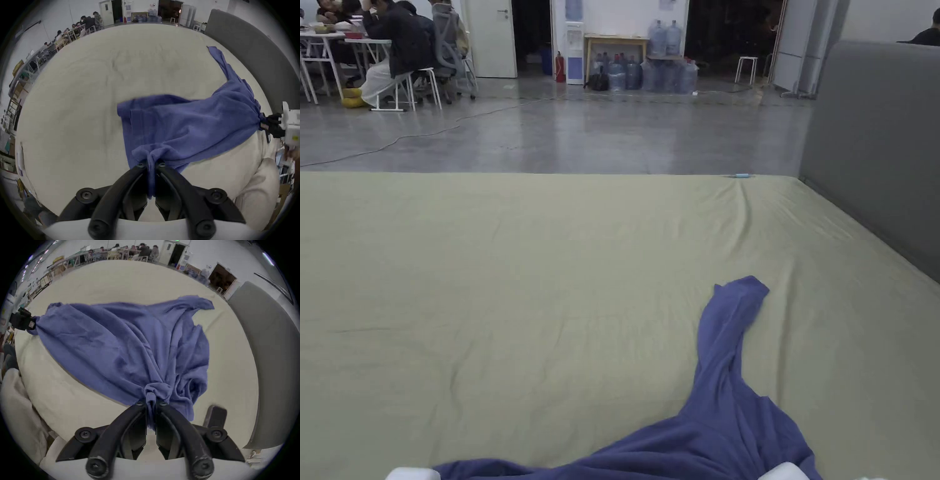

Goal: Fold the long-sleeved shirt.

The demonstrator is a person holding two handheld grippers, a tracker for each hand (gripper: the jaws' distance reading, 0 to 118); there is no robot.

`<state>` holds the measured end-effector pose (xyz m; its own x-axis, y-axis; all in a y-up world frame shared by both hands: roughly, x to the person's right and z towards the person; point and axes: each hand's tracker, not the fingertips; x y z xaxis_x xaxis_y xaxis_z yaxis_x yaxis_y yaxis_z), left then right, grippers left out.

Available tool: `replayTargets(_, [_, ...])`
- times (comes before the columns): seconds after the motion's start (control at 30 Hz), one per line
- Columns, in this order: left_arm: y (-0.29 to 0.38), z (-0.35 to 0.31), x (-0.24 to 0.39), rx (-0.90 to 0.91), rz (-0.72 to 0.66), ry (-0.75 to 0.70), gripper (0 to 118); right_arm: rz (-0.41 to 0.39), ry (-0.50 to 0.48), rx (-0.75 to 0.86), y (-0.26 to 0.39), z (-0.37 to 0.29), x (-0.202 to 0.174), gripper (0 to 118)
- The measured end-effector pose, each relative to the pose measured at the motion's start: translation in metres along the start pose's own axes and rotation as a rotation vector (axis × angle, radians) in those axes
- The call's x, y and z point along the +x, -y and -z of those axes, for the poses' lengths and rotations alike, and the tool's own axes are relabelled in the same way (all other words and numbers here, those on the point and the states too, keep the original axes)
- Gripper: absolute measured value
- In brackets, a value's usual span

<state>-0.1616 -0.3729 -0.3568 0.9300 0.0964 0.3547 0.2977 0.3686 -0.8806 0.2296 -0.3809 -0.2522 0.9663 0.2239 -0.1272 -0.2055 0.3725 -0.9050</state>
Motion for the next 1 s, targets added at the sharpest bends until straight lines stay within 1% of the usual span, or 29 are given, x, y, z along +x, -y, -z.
replayTargets(0.07, [0.001,0.000,-0.002,0.038,-0.015,-0.004,0,0.014,0.007,0.009,0.002,0.003,-0.001,8])
replayTargets(0.1, [0.000,0.004,-0.005,0.038,-0.022,-0.003,0,0.015,0.010,0.011,-0.001,0.003,-0.002,17])
replayTargets(0.13, [-0.003,0.003,-0.008,0.033,-0.047,0.004,0,0.016,0.014,0.010,-0.003,0.001,-0.001,28])
replayTargets(0.17, [-0.005,0.000,-0.010,0.036,-0.083,0.017,14,0.021,0.023,0.006,-0.007,-0.002,0.001,47])
replayTargets(0.2, [-0.007,-0.010,-0.014,0.054,-0.119,0.036,62,0.051,0.016,-0.001,-0.011,-0.010,0.007,71])
replayTargets(0.23, [-0.006,-0.021,-0.014,0.068,-0.131,0.023,104,0.105,-0.034,0.004,-0.015,-0.022,0.014,79])
replayTargets(0.27, [-0.004,-0.033,-0.016,0.094,-0.150,0.024,118,0.164,-0.077,0.036,-0.016,-0.038,0.020,78])
replayTargets(0.3, [0.001,-0.048,-0.017,0.155,-0.160,0.053,115,0.219,-0.103,0.080,-0.015,-0.056,0.025,78])
replayTargets(0.33, [0.002,-0.067,-0.017,0.255,-0.168,0.088,115,0.257,-0.130,0.124,-0.013,-0.074,0.027,78])
replayTargets(0.43, [0.034,-0.086,-0.009,0.207,-0.160,0.060,115,0.288,-0.201,0.168,0.000,-0.111,0.018,77])
replayTargets(0.47, [0.042,-0.085,-0.007,0.179,-0.160,0.047,111,0.291,-0.211,0.157,0.007,-0.117,0.012,72])
replayTargets(0.5, [0.046,-0.078,-0.003,0.120,-0.145,0.037,85,0.294,-0.228,0.151,0.014,-0.119,0.004,45])
replayTargets(0.53, [0.054,-0.072,0.000,0.061,-0.125,0.023,44,0.293,-0.224,0.144,0.021,-0.121,-0.006,11])
replayTargets(0.57, [0.061,-0.068,0.003,0.031,-0.111,0.008,0,0.283,-0.219,0.138,0.026,-0.120,-0.016,0])
replayTargets(0.63, [0.070,-0.054,0.002,-0.001,-0.112,-0.004,0,0.247,-0.210,0.137,0.037,-0.120,-0.034,0])
replayTargets(0.67, [0.072,-0.052,0.001,-0.001,-0.128,-0.009,0,0.250,-0.211,0.138,0.039,-0.122,-0.038,0])
replayTargets(0.7, [0.071,-0.051,-0.001,-0.009,-0.137,0.021,0,0.237,-0.219,0.136,0.038,-0.122,-0.043,0])
replayTargets(0.8, [0.049,-0.056,-0.013,0.059,-0.212,0.052,0,0.222,-0.229,0.147,0.036,-0.127,-0.047,0])
replayTargets(0.83, [0.038,-0.059,-0.017,0.094,-0.237,0.060,5,0.219,-0.226,0.151,0.035,-0.128,-0.045,0])
replayTargets(0.87, [0.026,-0.060,-0.020,0.127,-0.246,0.053,38,0.221,-0.227,0.153,0.033,-0.128,-0.045,0])
replayTargets(0.9, [0.012,-0.058,-0.025,0.147,-0.252,0.040,92,0.231,-0.234,0.154,0.031,-0.128,-0.044,0])
replayTargets(0.93, [-0.001,-0.053,-0.026,0.141,-0.241,0.038,101,0.246,-0.245,0.152,0.030,-0.127,-0.042,0])
replayTargets(0.97, [-0.010,-0.049,-0.027,0.165,-0.248,0.040,99,0.257,-0.252,0.150,0.029,-0.125,-0.040,0])
replayTargets(1.0, [-0.021,-0.041,-0.025,0.149,-0.253,0.028,99,0.265,-0.252,0.147,0.028,-0.123,-0.040,0])
